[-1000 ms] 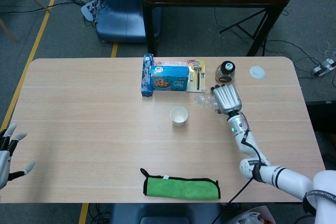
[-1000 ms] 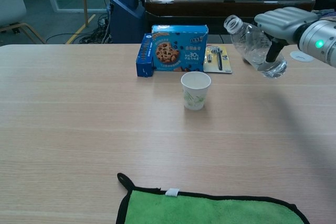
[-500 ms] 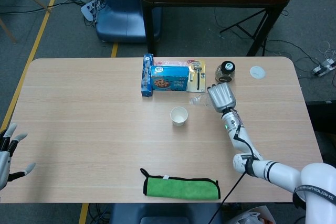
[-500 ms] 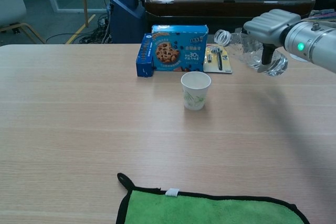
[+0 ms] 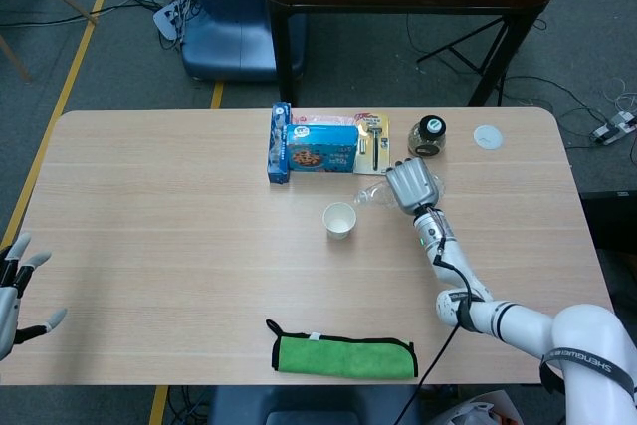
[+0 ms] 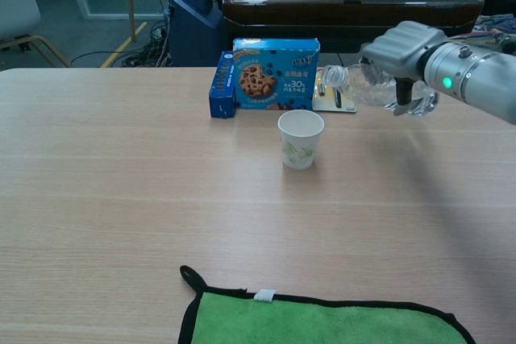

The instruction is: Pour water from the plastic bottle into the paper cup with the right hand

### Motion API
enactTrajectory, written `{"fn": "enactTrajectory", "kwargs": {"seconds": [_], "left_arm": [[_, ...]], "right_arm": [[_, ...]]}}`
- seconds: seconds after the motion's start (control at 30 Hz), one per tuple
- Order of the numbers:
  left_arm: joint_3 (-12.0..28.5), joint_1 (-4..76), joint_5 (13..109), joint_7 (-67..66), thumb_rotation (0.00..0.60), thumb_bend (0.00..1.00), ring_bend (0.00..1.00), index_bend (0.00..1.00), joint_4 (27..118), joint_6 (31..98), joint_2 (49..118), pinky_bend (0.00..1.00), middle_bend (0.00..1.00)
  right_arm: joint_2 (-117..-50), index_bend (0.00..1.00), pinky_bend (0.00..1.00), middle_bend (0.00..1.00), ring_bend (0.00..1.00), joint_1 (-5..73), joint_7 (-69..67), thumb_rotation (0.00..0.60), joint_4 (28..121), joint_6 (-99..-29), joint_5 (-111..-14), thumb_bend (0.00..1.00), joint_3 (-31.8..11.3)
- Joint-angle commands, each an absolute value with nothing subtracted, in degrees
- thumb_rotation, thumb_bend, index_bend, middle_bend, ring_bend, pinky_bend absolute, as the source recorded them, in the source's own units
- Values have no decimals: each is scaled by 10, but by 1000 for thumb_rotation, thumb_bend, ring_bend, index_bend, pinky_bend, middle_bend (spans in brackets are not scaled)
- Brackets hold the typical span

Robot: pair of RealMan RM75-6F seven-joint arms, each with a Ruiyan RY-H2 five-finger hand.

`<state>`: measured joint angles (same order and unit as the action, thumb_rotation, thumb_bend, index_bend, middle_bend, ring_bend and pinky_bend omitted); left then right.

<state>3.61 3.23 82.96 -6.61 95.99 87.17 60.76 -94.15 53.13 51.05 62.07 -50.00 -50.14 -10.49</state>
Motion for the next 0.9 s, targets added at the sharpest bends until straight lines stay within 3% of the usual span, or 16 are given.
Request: {"fn": "enactTrajectory", "kwargs": {"seconds": [0.03, 0.9], "left_arm": [[36, 32, 830, -67, 600, 119, 62, 216, 961, 872, 607, 307, 20], [38, 32, 829, -66, 600, 119, 62, 216, 962, 872, 606, 307, 24]], "right_arm": [[-946, 623, 592, 650, 578, 536, 526, 600, 613, -502, -501, 44, -98], [-954, 623, 593, 649, 578, 563, 638, 600, 602, -514, -483, 44, -70]]}}
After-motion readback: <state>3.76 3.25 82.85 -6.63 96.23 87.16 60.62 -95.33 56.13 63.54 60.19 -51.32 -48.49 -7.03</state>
